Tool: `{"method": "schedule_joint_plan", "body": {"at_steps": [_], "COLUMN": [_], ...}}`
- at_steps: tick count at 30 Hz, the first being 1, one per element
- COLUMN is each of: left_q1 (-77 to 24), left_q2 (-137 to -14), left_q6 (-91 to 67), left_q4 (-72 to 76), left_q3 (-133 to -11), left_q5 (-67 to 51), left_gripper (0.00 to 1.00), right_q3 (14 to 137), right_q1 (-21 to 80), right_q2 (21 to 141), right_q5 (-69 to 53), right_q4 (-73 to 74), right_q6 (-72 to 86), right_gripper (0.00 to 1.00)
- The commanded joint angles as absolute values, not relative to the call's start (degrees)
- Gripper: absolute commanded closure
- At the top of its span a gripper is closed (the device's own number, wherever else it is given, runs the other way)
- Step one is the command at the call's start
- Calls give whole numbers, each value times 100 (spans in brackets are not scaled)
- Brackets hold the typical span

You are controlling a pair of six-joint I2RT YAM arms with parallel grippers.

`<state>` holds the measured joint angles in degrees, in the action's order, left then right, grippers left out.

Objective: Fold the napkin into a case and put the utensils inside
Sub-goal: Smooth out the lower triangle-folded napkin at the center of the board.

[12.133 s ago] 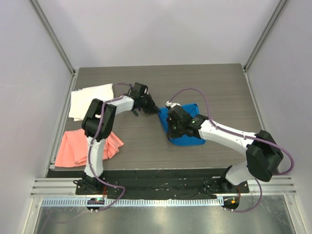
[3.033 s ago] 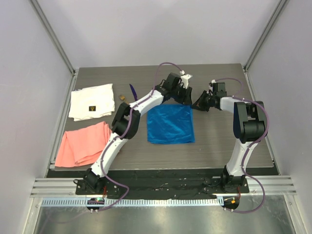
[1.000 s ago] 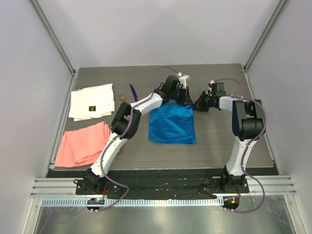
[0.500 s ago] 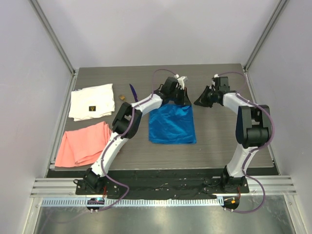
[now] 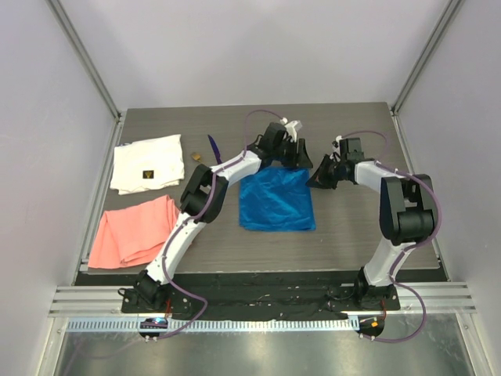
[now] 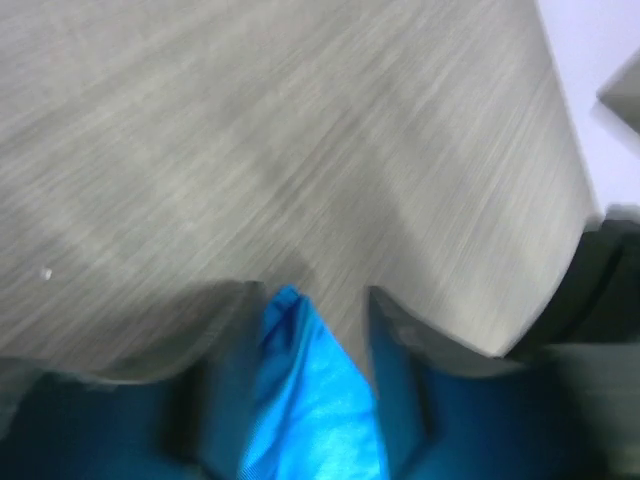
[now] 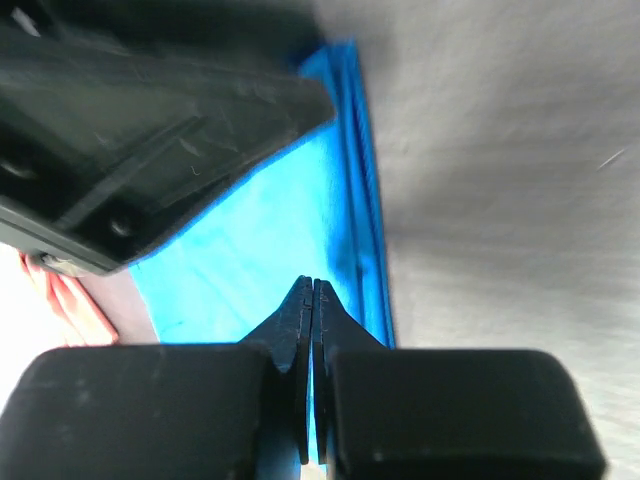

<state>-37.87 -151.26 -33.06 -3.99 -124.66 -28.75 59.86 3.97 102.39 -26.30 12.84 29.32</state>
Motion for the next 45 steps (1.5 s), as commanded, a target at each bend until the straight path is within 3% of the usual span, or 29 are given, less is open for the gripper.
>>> {"method": "schedule_joint_plan", "body": {"at_steps": [1,2,3,8,16,21,23,27,32,45], "left_q1": [-3762,-3762,-3744,-3569,-3164,-3217,-3252,-3550,-3963,-4692], "left_q2": [-14741,-14678,-14626,-13882,-11648,-10355,-9924,-9405,-9070,-9158], "left_q6": [-3331,-3366,-3401,-3821,-4421,-4535,-4500,-4404,-4316,-4273], "left_q4": [-448,-579,-650,-1257,-1512,-1143,-1090,-940,-993,-923], "left_q3": [-12718,-12753,-12831,-12685,-9707,-7635,-7148,-6085,-5573,-5177], "left_q5": [-2611,-2541,-2540,-2479,-1995,-2450,-2566,-2821,-2470,-1478], "left_gripper": [44,42,29,23,44,55,64,72,85,89], "right_q3": [5784,5766,5783,5810,5546,5248,5020,4773,4606,4483], "right_q1": [571,580,580,580,800,967,993,993,1002,993], "right_q2": [9450,9370,9282,8763,8455,8604,8631,8649,8666,8832], "right_q5": [-2725,-2664,-2576,-2232,-3381,-3533,-3542,-3323,-2971,-2303], "right_q4": [1133,1203,1465,2100,2329,2172,2031,1898,1995,2110], "right_q6": [2918,2874,2796,2356,2373,2443,2513,2549,2479,2435], "right_gripper": [98,96,96,88,83,88,92,96,99,99]}}
